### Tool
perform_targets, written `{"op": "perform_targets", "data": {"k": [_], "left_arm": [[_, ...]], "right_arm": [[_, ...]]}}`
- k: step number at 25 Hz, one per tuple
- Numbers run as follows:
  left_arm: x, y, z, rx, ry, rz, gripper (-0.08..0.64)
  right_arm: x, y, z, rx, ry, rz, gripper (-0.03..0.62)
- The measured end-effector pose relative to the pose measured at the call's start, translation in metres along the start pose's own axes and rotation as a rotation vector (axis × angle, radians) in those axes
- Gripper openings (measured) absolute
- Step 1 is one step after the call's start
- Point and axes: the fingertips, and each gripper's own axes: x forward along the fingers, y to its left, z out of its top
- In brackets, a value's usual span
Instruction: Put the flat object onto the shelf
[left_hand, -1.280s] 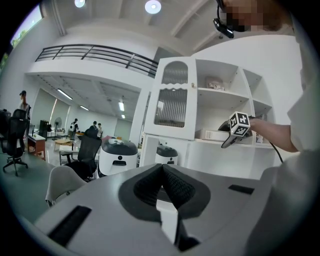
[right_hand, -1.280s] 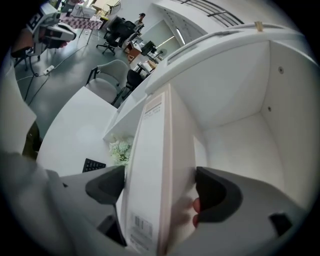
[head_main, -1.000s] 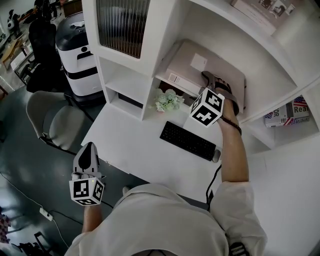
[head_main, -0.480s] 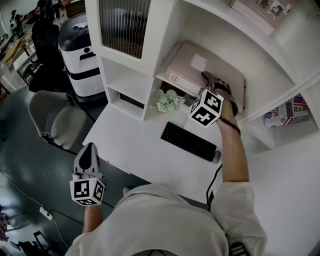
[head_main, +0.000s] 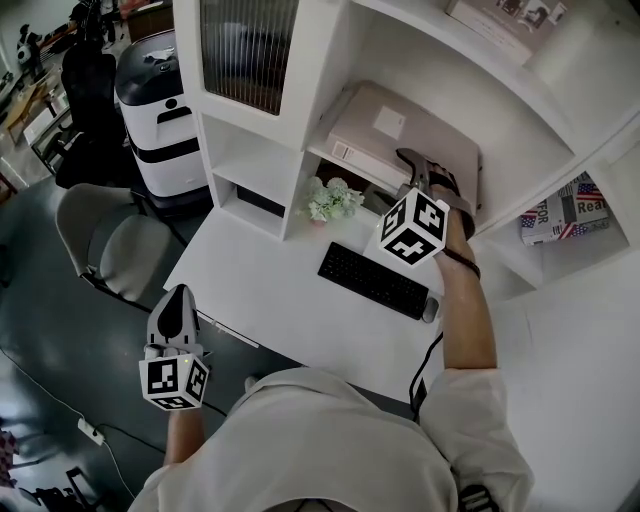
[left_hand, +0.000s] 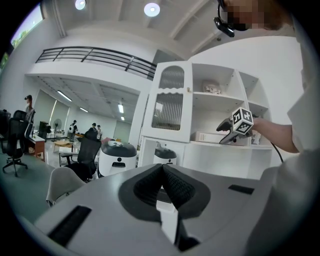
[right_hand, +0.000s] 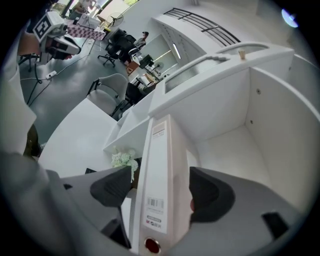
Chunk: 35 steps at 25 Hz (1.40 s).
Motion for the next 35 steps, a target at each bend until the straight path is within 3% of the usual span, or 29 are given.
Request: {"op": "perform_targets", "data": {"k": [9,18,31,35], "left_arm": [[-0.014,-0.012,0.004,0.011,-0.013,-0.026,0.001],[-0.025,-0.029,0.004,0.026,-0.008,-0.056,0.001],[-0.036,-0.049,0.007,0.049,-0.015,-0.080,0.002],[-0.037,-0.056,0.008,0.057,-0.015,-0.086,0.001]], "right_arm": [[-0.060,0.001,0.012,0.072,-0.123,-0.122,0.257],[-0.112,0.009,0.011,0.245,-0.272,-0.234,0.155],[-0.158,0.026,-0.018,0.589,-0.447,-0.266,0.047],[-0.165,0.033,-0.026,0.653,-0.477,-0.264,0.023]]}}
